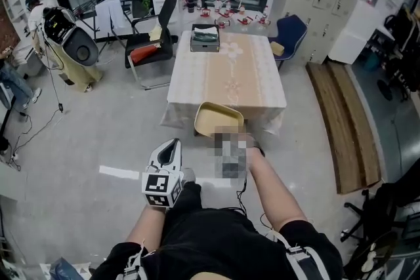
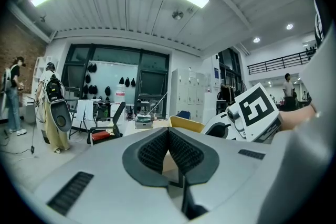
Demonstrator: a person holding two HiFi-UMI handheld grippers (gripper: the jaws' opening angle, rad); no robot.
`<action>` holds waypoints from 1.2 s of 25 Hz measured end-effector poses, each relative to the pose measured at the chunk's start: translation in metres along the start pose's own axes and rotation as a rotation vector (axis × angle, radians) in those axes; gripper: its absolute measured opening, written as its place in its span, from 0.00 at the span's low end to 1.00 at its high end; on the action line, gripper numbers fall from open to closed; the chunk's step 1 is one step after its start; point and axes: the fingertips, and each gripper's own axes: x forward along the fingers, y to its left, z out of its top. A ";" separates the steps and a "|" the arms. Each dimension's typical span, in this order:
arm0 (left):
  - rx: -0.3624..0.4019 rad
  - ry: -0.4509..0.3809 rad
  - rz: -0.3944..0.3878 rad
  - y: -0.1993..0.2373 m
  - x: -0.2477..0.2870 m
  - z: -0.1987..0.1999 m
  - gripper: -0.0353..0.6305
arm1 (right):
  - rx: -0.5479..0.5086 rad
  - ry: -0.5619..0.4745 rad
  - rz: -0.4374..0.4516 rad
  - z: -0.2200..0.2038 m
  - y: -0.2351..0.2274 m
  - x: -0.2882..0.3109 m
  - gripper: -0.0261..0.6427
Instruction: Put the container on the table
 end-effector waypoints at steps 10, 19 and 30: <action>-0.021 -0.024 -0.048 0.058 0.116 0.002 0.07 | 0.012 0.054 -0.051 -0.011 -0.084 0.089 0.07; -0.014 -0.040 -0.118 0.166 0.276 0.062 0.07 | 0.057 0.096 -0.087 0.022 -0.237 0.196 0.07; -0.036 -0.002 -0.129 0.289 0.410 0.082 0.07 | 0.094 0.130 -0.096 0.058 -0.359 0.317 0.07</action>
